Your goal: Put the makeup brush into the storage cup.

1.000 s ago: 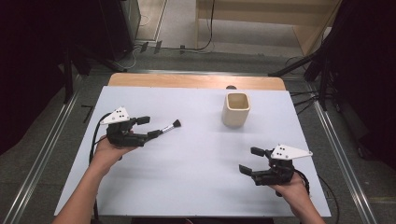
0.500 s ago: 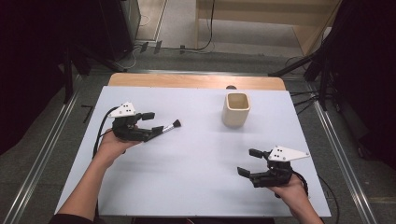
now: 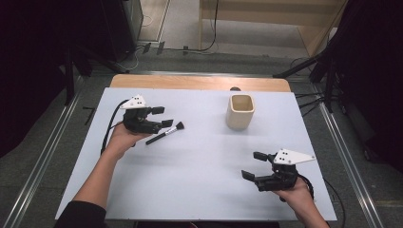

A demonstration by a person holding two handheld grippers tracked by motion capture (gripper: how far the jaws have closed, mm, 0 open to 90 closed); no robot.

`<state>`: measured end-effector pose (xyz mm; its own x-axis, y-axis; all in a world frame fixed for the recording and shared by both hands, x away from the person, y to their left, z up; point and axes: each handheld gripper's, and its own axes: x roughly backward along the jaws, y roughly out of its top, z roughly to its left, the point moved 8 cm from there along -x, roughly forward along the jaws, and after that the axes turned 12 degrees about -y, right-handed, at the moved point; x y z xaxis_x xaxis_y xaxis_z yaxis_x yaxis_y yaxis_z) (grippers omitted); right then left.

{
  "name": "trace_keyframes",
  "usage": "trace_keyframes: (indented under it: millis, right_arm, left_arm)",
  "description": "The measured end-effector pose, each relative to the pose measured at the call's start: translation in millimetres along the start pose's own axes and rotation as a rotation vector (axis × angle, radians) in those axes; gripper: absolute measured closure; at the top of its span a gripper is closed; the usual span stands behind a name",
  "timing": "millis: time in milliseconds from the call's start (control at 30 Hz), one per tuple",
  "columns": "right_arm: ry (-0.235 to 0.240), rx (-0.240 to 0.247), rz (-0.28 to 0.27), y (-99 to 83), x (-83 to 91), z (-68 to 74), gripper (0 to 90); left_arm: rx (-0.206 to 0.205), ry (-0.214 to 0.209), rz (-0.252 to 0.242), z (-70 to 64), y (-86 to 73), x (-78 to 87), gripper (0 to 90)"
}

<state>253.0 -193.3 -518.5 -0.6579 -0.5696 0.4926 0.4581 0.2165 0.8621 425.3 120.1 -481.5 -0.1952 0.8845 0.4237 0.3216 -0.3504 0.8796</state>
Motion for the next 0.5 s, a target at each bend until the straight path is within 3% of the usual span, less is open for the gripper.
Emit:
trace_keyframes:
  millis: [167, 367, 500]
  right_arm:
    - [0.002, 0.001, 0.005, -0.8, 0.7, 1.2, 16.3]
    - [-0.002, -0.015, 0.013, -1.0, -0.2, 1.3, 16.2]
    - [0.0, 0.001, 0.036, -3.9, -1.8, 3.4, 16.2]
  left_arm:
    - [0.024, 0.017, 0.067, 8.9, -6.2, -6.5, 30.9]
    - [0.014, 0.035, 0.232, 11.3, -7.5, -6.8, 30.5]
    - [0.012, 0.043, 0.299, 9.8, -4.9, -5.3, 30.3]
